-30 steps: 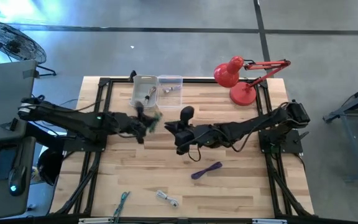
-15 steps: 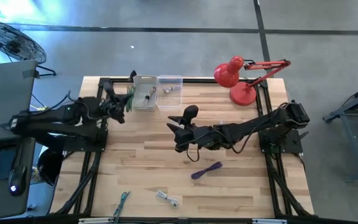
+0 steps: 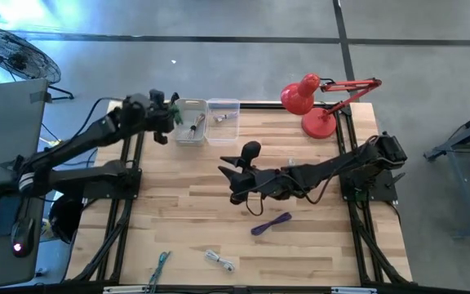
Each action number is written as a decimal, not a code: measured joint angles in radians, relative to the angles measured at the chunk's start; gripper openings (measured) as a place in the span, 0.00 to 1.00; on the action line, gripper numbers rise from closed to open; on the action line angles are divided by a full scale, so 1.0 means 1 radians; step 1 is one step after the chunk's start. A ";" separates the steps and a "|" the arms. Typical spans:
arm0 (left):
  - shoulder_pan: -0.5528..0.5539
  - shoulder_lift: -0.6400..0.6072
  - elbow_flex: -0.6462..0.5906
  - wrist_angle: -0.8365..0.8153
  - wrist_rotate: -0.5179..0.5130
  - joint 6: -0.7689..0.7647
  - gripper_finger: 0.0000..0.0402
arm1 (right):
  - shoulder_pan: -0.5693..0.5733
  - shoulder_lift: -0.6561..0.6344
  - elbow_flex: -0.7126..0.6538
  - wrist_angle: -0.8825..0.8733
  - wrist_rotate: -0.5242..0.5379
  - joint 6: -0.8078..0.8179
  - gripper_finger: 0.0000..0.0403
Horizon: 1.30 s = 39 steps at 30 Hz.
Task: Pick & Place USB Port
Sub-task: Put the green patterned charger cable into the gray bin
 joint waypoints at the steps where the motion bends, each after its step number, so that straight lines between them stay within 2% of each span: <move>1: 0.023 0.023 0.015 -0.022 0.025 0.007 0.02 | 0.003 0.000 0.000 -0.005 0.000 0.000 0.34; 7: 0.117 0.136 0.098 -0.150 0.118 0.170 0.02 | 0.014 0.000 -0.001 -0.039 0.001 0.033 0.34; 10: 0.149 0.162 0.114 -0.164 0.164 0.239 0.02 | 0.014 0.000 -0.001 -0.068 0.001 0.052 0.34; 14: 0.170 0.181 0.114 -0.207 0.278 0.412 0.02 | 0.013 0.000 -0.001 -0.104 0.002 0.067 0.33; 16: 0.170 0.185 0.114 -0.210 0.289 0.502 0.02 | 0.012 0.000 -0.001 -0.114 0.002 0.075 0.33; 19: 0.167 0.199 0.114 -0.239 0.213 0.621 0.02 | 0.012 0.000 -0.001 -0.128 -0.001 0.092 0.33; 21: 0.157 0.215 0.114 -0.241 0.162 0.647 0.02 | 0.012 0.000 -0.001 -0.136 -0.004 0.107 0.33; 32: 0.110 0.389 0.124 -0.197 -0.081 0.600 0.03 | -0.009 0.000 -0.001 -0.149 -0.053 0.168 0.33; 35: 0.098 0.415 0.124 -0.218 -0.124 0.602 0.03 | -0.008 0.000 -0.001 -0.149 -0.080 0.178 0.33; 39: 0.087 0.419 0.124 -0.258 -0.103 0.630 0.03 | -0.007 0.000 -0.001 -0.149 -0.086 0.191 0.33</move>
